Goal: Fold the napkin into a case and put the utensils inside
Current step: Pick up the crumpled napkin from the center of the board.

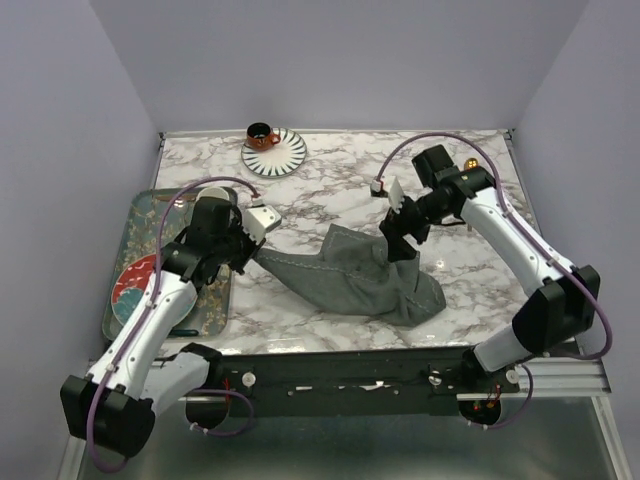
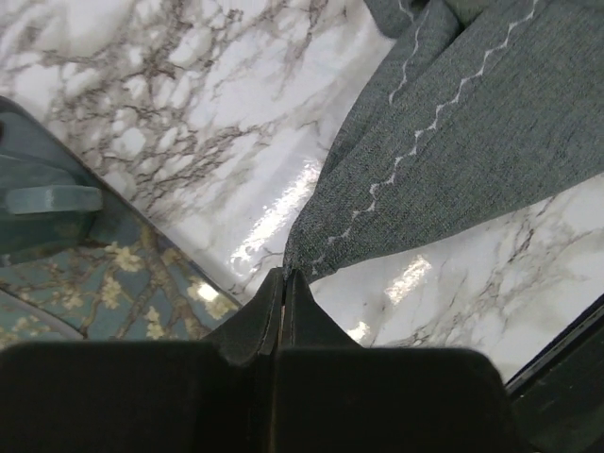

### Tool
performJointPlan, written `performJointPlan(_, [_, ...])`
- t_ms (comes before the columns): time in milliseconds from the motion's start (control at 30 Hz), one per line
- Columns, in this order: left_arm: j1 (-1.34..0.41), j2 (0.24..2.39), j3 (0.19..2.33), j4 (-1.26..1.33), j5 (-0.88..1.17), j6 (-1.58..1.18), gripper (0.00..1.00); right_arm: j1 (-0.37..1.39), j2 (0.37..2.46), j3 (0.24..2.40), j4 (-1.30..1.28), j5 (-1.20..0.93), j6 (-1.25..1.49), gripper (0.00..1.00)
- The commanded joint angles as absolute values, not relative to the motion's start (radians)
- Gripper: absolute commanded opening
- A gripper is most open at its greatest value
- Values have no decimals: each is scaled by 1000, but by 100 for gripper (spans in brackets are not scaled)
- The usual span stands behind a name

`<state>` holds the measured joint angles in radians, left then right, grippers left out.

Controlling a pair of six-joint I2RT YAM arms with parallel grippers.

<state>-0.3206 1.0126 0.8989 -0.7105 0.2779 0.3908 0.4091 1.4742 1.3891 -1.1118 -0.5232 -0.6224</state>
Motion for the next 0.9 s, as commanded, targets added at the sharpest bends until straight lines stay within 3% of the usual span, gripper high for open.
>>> performJointPlan(0, [-293, 853, 917, -730, 274, 474, 0, 377, 1635, 1535, -1181, -564, -629, 80])
performJointPlan(67, [-293, 810, 922, -745, 323, 498, 0, 362, 1675, 1565, -1187, -575, -623, 74])
performJointPlan(200, [-295, 764, 901, -816, 356, 560, 0, 362, 1755, 1615, -1189, -598, -608, 53])
performJointPlan(300, [-295, 788, 894, -834, 344, 555, 0, 362, 1827, 1649, -1189, -620, -559, 45])
performJointPlan(467, [-295, 808, 899, -834, 360, 543, 0, 370, 1900, 1648, -1140, -612, -486, 45])
performJointPlan(633, [-293, 827, 896, -821, 367, 525, 0, 383, 1971, 1643, -1094, -591, -414, 56])
performJointPlan(867, [-295, 859, 902, -796, 373, 494, 0, 432, 2028, 1625, -1035, -572, -356, 59])
